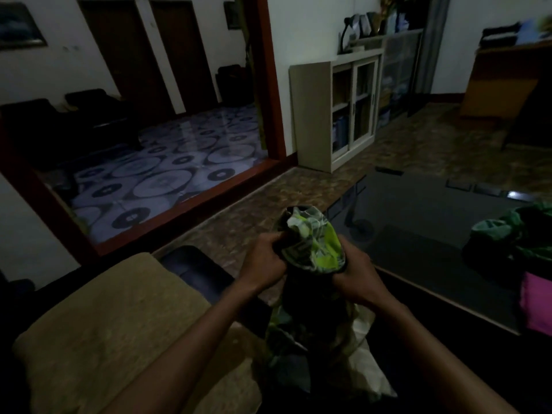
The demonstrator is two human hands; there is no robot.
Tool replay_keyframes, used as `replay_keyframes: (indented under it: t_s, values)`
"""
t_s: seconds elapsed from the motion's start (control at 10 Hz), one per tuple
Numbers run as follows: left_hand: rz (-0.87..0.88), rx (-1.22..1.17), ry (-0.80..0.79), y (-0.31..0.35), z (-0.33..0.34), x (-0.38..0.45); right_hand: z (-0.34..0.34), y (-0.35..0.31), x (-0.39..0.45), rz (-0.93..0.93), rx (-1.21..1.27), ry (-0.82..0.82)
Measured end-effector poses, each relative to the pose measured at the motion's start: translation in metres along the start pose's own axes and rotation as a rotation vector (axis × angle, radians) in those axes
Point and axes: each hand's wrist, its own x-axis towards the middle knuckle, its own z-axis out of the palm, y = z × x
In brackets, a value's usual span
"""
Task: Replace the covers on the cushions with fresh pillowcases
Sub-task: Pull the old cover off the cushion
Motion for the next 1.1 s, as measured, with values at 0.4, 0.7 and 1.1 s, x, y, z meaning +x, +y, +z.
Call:
replay_keyframes:
  t_s: [0.4,0.7,1.1]
  values:
    - [-0.578,0.859,0.378,0.045,0.057,0.109,-0.111,-0.041,0.078,0.028,0.212,0.41]
    - [0.653,0.378,-0.201,0.086,0.123,0.142,-0.161,0.014,0.016,0.074,-0.294,0.269]
    - [0.687,0.171,-0.105,0.136,0.214,0.259,-0.243,0.067,0.078,-0.037,-0.401,0.614]
